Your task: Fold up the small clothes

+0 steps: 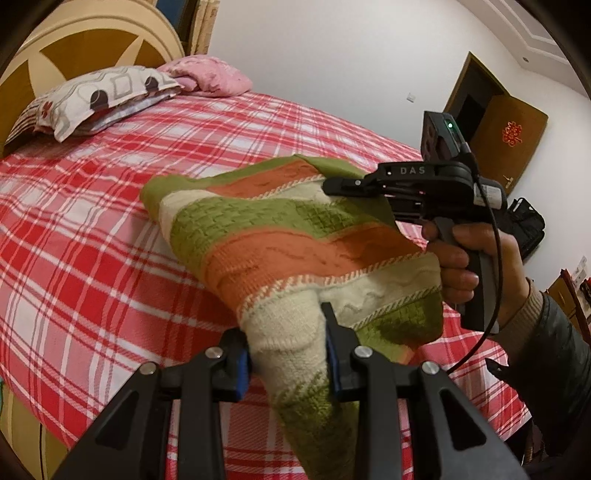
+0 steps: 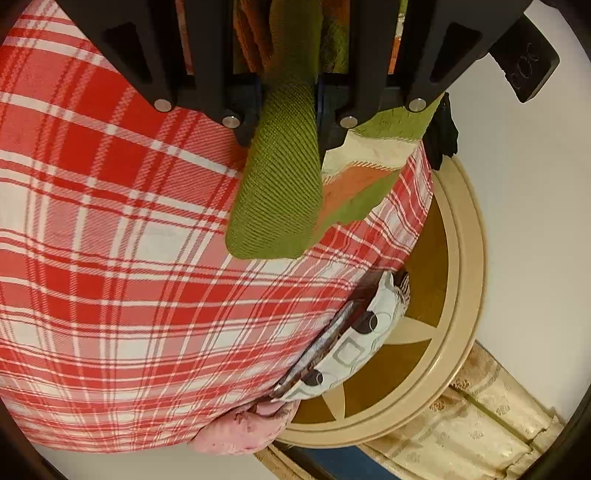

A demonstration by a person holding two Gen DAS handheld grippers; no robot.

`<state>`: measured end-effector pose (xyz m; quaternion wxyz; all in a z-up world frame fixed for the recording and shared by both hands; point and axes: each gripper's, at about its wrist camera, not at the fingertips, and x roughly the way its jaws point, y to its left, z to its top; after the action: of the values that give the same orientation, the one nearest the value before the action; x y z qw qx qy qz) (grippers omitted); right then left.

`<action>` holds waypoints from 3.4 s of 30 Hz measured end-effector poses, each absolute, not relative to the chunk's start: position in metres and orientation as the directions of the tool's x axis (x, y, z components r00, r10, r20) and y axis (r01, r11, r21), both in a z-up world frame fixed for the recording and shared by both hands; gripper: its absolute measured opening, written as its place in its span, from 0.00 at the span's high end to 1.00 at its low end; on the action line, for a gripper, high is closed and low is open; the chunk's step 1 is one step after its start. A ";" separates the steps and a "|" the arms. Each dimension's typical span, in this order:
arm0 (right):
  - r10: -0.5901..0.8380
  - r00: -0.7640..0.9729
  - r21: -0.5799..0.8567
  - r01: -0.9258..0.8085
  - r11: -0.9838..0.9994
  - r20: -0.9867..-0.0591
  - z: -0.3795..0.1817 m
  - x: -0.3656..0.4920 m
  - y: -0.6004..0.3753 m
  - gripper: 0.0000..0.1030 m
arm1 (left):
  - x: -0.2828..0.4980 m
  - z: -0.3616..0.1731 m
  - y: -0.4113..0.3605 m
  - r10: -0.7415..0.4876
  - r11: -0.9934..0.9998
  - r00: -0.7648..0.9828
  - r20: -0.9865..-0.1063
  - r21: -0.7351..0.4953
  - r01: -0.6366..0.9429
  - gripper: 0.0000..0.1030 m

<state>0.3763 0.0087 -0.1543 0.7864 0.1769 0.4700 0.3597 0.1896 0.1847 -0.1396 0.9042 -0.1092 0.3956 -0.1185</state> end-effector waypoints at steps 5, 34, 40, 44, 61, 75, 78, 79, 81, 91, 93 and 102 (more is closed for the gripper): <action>0.710 0.276 0.595 -0.399 0.698 -0.648 -0.168 0.380 0.022 0.81 | 0.188 -0.153 0.191 -0.298 0.948 0.646 -0.702 -0.296 0.116 0.68; 0.799 0.266 0.720 -0.346 0.601 -0.539 -0.210 0.265 -0.041 0.63 | 0.162 -0.185 0.206 -0.031 0.997 0.747 -0.664 -0.074 -0.025 0.08; 0.683 0.436 0.539 -0.419 0.731 -0.586 -0.157 0.225 -0.038 0.41 | 0.127 -0.150 0.207 -0.009 0.998 0.769 -0.639 -0.057 -0.037 0.06; 0.589 0.565 0.363 -0.469 0.805 -0.578 -0.117 0.185 -0.033 0.41 | 0.106 -0.123 0.205 0.036 0.997 0.810 -0.585 -0.029 -0.065 0.05; 0.445 0.752 0.109 -0.453 0.885 -0.486 -0.047 0.097 -0.040 0.41 | 0.084 -0.080 0.193 0.030 0.999 0.858 -0.512 -0.020 -0.047 0.02; 0.429 0.761 0.101 -0.439 0.893 -0.486 -0.043 0.087 -0.043 0.41 | 0.079 -0.072 0.190 0.016 0.998 0.866 -0.500 -0.039 -0.041 0.02; 0.429 0.757 0.106 -0.438 0.893 -0.493 -0.043 0.087 -0.044 0.41 | 0.080 -0.074 0.190 0.014 0.998 0.861 -0.509 -0.047 -0.044 0.02; 0.431 0.755 0.110 -0.437 0.893 -0.495 -0.044 0.088 -0.045 0.41 | 0.080 -0.075 0.191 0.013 0.998 0.860 -0.511 -0.049 -0.044 0.02; 0.433 0.752 0.118 -0.436 0.892 -0.496 -0.044 0.088 -0.046 0.41 | 0.081 -0.076 0.191 0.012 0.998 0.858 -0.514 -0.053 -0.046 0.02; 0.440 0.741 0.140 -0.433 0.890 -0.507 -0.045 0.090 -0.046 0.41 | 0.079 -0.073 0.191 0.006 0.997 0.861 -0.509 -0.060 -0.043 0.02; 0.441 0.742 0.138 -0.435 0.890 -0.505 -0.044 0.089 -0.045 0.41 | 0.079 -0.073 0.191 0.007 0.997 0.862 -0.507 -0.058 -0.042 0.02; 0.446 0.746 0.143 -0.437 0.888 -0.495 -0.043 0.086 -0.044 0.41 | 0.079 -0.072 0.189 0.005 0.998 0.864 -0.504 -0.049 -0.034 0.02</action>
<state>0.0861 -0.0444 -0.0426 0.9342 0.0090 0.2671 0.2363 0.0788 0.1886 -0.0717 0.9649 -0.0280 0.2611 0.0100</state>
